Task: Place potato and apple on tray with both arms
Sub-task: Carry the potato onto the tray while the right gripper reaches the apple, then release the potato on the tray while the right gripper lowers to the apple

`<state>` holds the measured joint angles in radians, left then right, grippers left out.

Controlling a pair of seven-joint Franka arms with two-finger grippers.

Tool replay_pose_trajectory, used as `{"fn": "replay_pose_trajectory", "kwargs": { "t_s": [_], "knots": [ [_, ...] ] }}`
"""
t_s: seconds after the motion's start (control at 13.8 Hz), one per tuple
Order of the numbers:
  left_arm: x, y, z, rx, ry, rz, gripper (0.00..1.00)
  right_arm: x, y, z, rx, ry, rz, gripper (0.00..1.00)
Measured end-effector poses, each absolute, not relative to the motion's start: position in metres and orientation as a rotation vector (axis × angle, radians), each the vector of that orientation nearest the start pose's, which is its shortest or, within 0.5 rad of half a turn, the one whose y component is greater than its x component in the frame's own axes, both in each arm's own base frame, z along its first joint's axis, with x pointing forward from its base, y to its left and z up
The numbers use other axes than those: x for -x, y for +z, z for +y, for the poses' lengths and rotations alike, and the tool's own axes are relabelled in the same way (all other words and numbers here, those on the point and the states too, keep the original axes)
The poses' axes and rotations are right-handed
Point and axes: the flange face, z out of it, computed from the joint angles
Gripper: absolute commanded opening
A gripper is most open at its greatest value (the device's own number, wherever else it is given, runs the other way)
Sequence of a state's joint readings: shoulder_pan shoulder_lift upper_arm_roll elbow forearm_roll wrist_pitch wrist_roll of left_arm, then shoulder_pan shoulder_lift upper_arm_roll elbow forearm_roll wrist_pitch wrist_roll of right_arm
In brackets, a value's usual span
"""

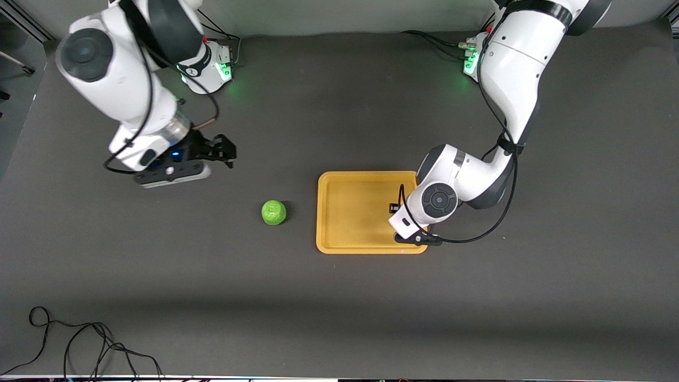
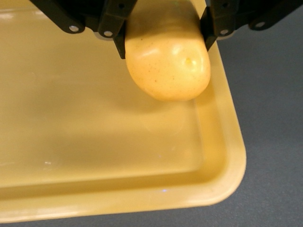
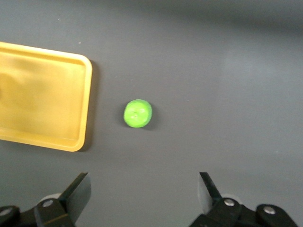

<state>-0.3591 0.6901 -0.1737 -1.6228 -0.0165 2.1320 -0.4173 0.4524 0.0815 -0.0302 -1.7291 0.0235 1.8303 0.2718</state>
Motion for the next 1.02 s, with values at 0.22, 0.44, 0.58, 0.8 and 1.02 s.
{"fn": "replay_pose_trajectory", "kwargs": {
  "t_s": [0.22,0.44,0.58,0.8,1.02],
  "knots": [
    [-0.585,0.206,-0.330,3.135,0.323,0.140,0.82,-0.537,0.487,0.249,3.095,-0.053,-0.226,1.00],
    [-0.586,0.207,-0.329,3.119,0.304,0.158,0.96,-0.531,0.424,0.244,3.084,-0.104,-0.214,1.00],
    [-0.588,0.210,-0.330,3.119,0.290,0.162,0.99,-0.523,0.379,0.250,3.083,-0.107,-0.232,1.00],
    [-0.601,0.238,-0.327,3.138,0.216,0.101,1.00,-0.524,0.326,0.263,3.085,-0.114,-0.209,1.00],
    [-0.623,0.320,-0.290,3.147,0.117,-0.004,1.00,-0.529,0.280,0.270,3.084,-0.135,-0.216,1.00]
  ]
}}
